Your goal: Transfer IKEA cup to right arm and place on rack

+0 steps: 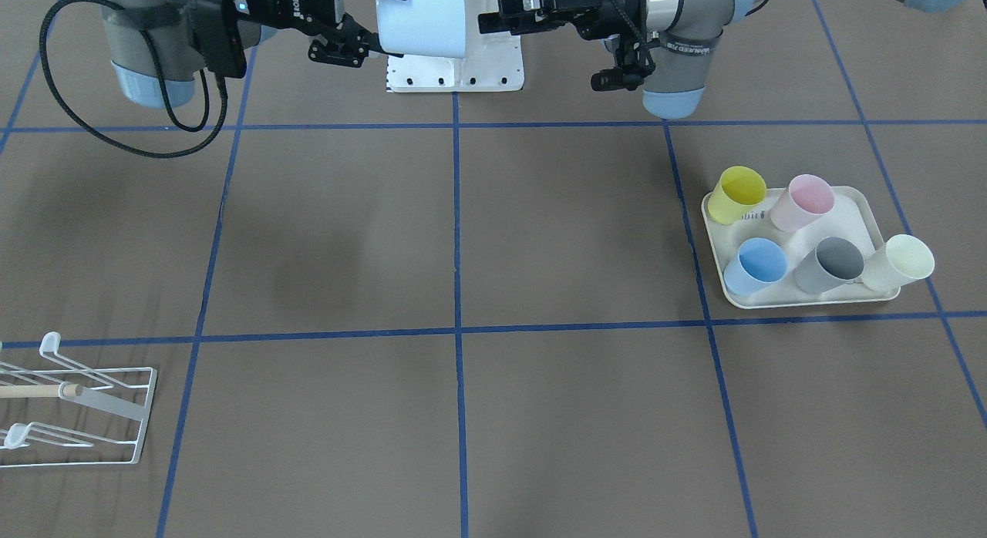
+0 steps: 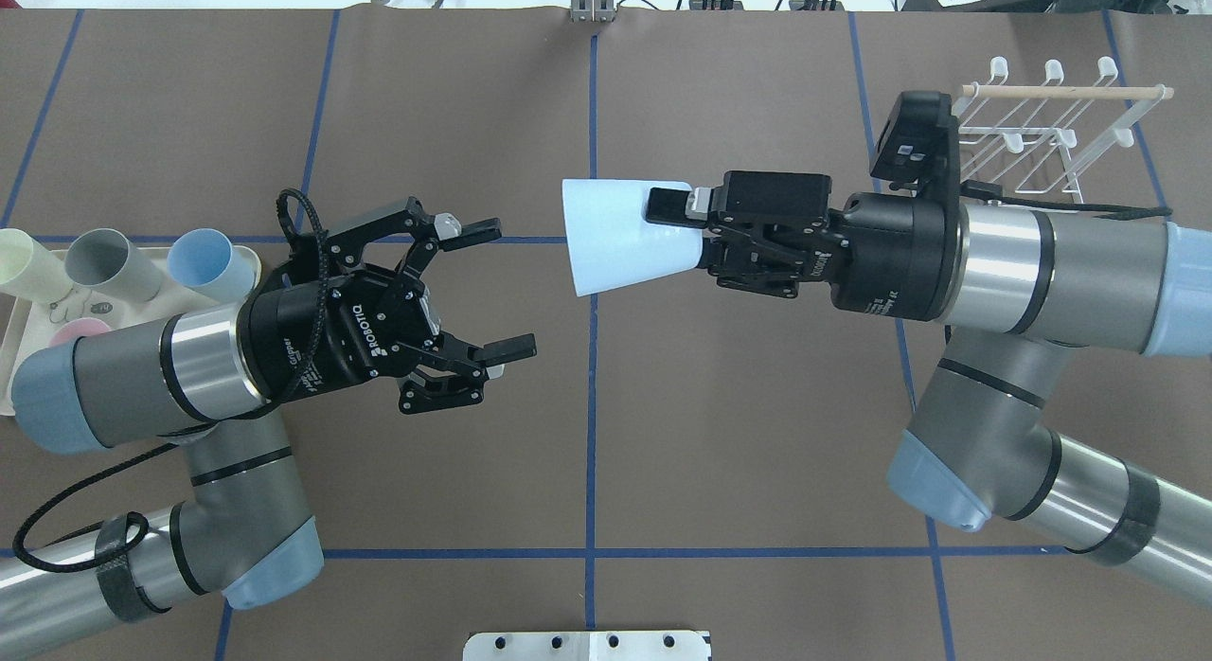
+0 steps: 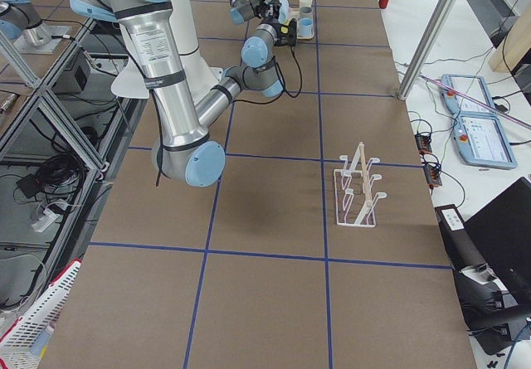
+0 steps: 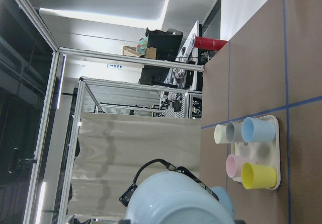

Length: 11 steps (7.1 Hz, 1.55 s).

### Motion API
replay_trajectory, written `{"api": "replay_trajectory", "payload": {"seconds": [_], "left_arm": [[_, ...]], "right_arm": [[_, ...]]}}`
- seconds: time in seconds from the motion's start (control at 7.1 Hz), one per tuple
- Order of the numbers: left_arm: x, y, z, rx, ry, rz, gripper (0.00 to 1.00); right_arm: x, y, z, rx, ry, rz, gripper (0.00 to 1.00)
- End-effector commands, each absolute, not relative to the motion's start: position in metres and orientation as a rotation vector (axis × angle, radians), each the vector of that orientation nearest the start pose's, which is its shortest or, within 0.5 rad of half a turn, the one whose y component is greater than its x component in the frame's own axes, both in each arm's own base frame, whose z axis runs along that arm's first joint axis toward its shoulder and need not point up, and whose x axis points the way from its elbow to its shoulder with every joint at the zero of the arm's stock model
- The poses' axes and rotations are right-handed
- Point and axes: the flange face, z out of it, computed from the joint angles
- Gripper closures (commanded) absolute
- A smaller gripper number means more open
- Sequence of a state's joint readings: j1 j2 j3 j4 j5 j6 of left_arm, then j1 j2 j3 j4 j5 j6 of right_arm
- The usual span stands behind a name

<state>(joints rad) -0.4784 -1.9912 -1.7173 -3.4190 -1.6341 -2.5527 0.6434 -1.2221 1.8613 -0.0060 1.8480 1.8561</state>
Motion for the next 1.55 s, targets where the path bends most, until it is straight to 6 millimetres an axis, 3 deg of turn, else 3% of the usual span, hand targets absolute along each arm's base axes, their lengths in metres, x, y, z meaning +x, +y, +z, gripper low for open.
{"api": "replay_trajectory", "payload": {"seconds": [0.0,0.28,0.56,0.84,0.99,1.13,1.41], "left_arm": [[0.372,-0.369,0.21,-0.542,2.397,-0.622,0.0],[0.375,-0.374,0.209,-0.27,2.374,-0.556,0.0],[0.364,-0.404,0.204,-0.088,2.274,-0.597,0.0],[0.348,-0.418,0.184,0.113,2.129,-0.528,0.0],[0.34,-0.418,0.151,0.175,2.057,-0.52,0.0],[0.339,-0.421,0.132,0.213,1.974,-0.529,0.0],[0.329,-0.423,0.119,0.332,1.802,-0.499,0.0]], "right_arm": [[-0.287,-0.397,0.222,0.306,-2.105,0.303,0.87],[-0.25,-0.437,0.236,0.375,-1.969,0.44,0.87],[-0.192,-0.478,0.242,0.434,-1.767,0.416,0.83],[-0.167,-0.501,0.264,0.522,-1.551,0.376,0.83],[-0.154,-0.508,0.285,0.559,-1.438,0.356,0.84],[-0.143,-0.506,0.313,0.576,-1.332,0.316,0.85],[-0.122,-0.505,0.362,0.57,-1.15,0.266,0.85]]}}
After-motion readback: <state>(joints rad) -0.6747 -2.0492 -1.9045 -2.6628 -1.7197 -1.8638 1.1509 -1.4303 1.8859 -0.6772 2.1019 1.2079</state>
